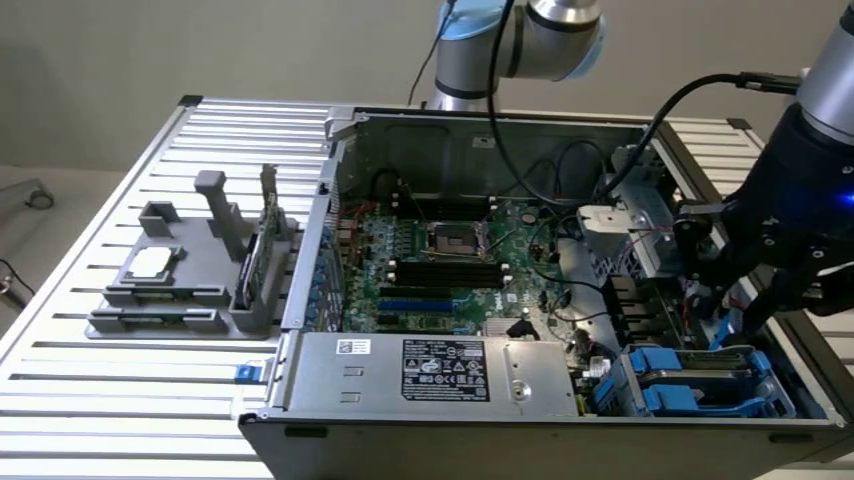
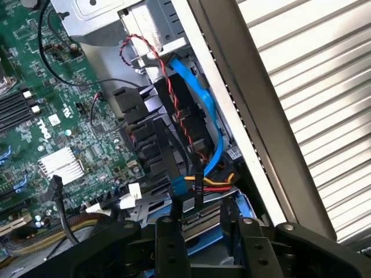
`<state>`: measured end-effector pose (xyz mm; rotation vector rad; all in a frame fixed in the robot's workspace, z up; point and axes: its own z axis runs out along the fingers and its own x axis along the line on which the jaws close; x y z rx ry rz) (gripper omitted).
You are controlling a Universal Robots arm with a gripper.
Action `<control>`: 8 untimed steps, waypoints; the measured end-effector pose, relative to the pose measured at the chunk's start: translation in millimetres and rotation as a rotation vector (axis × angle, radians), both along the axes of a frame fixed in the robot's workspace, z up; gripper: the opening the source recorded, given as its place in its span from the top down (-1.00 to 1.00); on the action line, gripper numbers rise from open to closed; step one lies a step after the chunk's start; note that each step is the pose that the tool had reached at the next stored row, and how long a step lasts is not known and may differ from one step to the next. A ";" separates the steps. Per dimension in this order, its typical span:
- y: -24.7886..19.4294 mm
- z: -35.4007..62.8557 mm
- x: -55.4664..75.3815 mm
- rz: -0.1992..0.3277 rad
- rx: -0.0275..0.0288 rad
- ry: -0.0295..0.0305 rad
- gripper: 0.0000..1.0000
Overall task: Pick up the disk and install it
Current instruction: 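Insert the first disk wire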
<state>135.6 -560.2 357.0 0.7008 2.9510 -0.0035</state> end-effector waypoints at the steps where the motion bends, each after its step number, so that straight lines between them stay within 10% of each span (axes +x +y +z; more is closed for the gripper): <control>1: 1.2 -0.1 -1.0 0.000 -0.0002 -0.0002 0.22; 8: 6.7 -1.2 -1.5 -0.013 -0.0006 -0.0005 0.22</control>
